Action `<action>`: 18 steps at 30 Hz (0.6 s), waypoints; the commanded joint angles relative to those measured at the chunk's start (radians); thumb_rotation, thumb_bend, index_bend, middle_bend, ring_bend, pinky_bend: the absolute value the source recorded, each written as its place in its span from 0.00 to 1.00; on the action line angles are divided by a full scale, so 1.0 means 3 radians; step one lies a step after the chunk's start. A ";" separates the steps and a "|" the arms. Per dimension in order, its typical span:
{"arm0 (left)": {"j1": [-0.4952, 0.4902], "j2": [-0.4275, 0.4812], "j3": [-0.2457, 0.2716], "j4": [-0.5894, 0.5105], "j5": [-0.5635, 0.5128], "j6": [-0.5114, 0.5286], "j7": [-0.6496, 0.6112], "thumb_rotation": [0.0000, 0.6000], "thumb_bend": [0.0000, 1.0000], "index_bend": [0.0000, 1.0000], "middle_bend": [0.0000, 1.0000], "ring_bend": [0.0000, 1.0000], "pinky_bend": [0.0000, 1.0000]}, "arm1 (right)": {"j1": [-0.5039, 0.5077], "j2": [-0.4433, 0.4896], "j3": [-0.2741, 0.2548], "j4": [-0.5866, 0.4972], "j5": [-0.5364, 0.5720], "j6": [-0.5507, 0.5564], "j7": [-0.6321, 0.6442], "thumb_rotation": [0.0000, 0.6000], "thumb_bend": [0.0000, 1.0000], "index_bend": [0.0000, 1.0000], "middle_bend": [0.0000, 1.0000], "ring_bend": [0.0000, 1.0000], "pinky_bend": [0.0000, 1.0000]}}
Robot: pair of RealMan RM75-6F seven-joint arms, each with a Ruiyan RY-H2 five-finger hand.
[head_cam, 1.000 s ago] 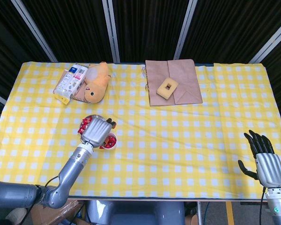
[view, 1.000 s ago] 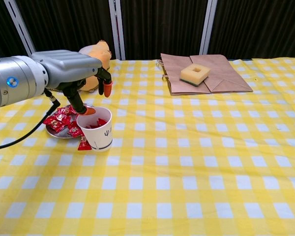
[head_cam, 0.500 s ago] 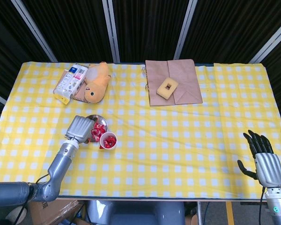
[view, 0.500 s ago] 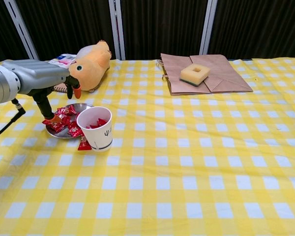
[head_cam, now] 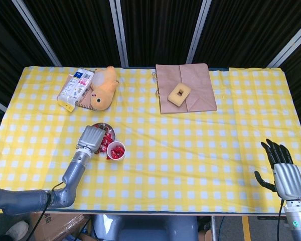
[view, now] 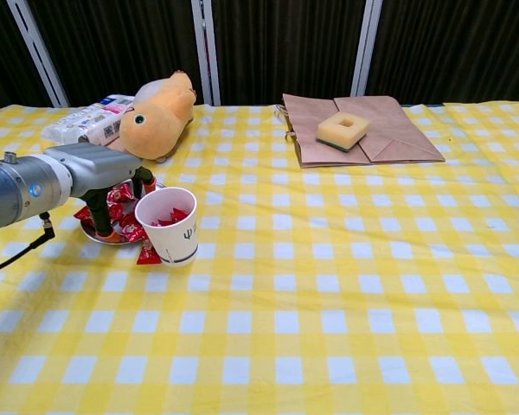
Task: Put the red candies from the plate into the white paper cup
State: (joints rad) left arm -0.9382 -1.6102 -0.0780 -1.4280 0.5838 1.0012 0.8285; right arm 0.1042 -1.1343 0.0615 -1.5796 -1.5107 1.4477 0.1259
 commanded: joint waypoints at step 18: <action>0.0061 -0.0124 0.0025 0.0195 0.0128 -0.0031 -0.0058 1.00 0.40 0.54 0.57 0.85 0.92 | -0.0006 -0.0003 -0.0001 0.0001 -0.0005 0.0017 -0.0010 1.00 0.43 0.00 0.00 0.00 0.00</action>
State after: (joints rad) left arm -0.9215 -1.6485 -0.0704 -1.3693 0.6205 0.9909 0.8126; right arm 0.1024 -1.1352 0.0614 -1.5791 -1.5119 1.4529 0.1228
